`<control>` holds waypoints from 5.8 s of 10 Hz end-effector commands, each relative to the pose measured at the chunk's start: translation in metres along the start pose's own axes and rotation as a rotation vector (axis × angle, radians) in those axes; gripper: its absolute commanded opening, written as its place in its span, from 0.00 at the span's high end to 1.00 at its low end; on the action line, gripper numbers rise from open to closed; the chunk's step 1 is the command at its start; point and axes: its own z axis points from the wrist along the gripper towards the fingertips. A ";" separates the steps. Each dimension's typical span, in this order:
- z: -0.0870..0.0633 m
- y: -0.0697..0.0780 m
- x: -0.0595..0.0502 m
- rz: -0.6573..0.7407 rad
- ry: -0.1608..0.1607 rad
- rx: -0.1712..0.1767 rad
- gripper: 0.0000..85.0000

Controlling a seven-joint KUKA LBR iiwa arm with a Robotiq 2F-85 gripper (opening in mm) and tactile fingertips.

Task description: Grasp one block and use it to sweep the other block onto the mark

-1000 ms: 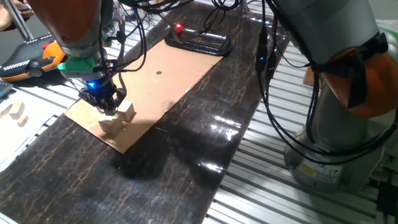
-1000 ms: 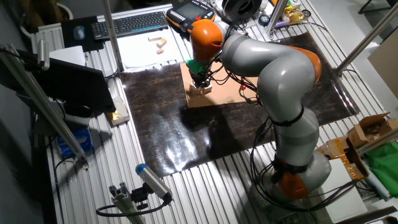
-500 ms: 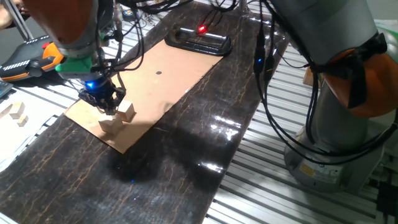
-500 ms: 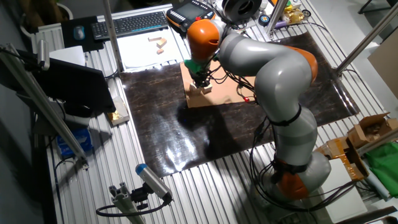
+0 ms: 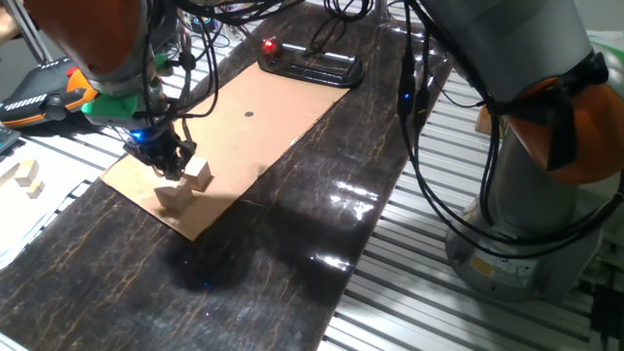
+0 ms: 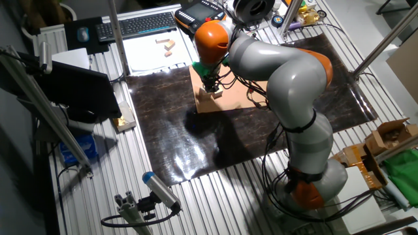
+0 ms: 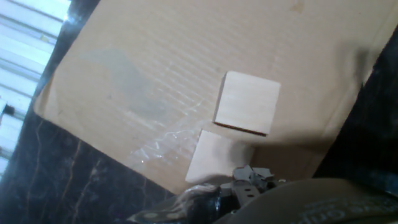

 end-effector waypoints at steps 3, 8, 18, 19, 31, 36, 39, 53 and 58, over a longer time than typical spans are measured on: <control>0.002 0.004 0.002 -0.004 0.024 -0.004 0.99; 0.008 0.011 0.003 0.043 0.001 -0.026 0.13; 0.043 0.020 0.001 0.103 0.000 -0.027 0.00; 0.045 0.020 0.001 0.104 0.002 -0.021 0.00; 0.061 0.017 0.001 0.152 0.012 -0.017 0.01; 0.066 0.017 0.000 0.145 0.015 -0.019 0.14; 0.066 0.017 0.000 0.134 0.020 -0.025 0.36; 0.067 0.014 -0.005 0.155 -0.008 -0.019 0.99; 0.067 0.012 -0.008 0.167 -0.010 -0.018 0.99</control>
